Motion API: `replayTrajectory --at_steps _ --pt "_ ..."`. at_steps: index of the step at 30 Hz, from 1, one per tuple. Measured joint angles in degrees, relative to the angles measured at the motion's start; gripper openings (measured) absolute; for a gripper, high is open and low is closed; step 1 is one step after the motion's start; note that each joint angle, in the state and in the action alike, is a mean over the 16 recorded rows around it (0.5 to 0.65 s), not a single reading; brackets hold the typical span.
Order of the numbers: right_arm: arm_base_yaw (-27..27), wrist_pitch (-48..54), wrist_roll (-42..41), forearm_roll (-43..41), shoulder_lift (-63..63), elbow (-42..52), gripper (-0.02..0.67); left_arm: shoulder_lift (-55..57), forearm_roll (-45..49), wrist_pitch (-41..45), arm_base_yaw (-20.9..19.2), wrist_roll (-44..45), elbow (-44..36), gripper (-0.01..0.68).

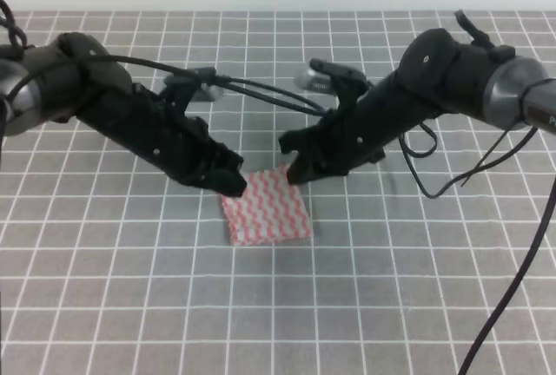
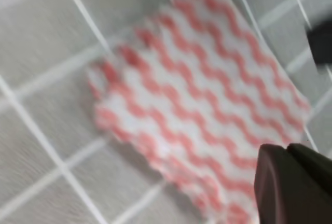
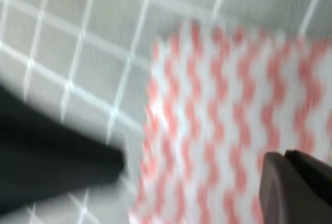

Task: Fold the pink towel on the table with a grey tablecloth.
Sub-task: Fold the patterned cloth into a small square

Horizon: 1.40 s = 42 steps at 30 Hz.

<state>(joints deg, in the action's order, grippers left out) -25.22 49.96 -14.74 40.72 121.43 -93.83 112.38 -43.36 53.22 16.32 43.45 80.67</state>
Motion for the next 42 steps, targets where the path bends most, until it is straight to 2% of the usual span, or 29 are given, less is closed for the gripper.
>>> replayTrajectory --at_steps 8,17,34,42 --pt "0.0 -2.8 -0.1 2.0 2.3 -1.4 -0.015 1.7 0.9 4.6 0.9 -0.9 0.1 -0.001" --pt "0.3 -2.7 -0.3 3.0 5.2 -1.8 -0.015 3.6 4.7 4.0 1.4 -2.4 0.1 -0.001" --pt "2.1 2.4 -0.3 3.2 6.1 -9.2 -0.015 1.5 8.2 -6.8 1.5 -5.9 0.2 -0.001" --pt "3.7 3.3 0.7 0.0 5.9 -10.6 -0.015 1.1 7.0 -12.0 1.9 -6.8 1.4 -0.001"
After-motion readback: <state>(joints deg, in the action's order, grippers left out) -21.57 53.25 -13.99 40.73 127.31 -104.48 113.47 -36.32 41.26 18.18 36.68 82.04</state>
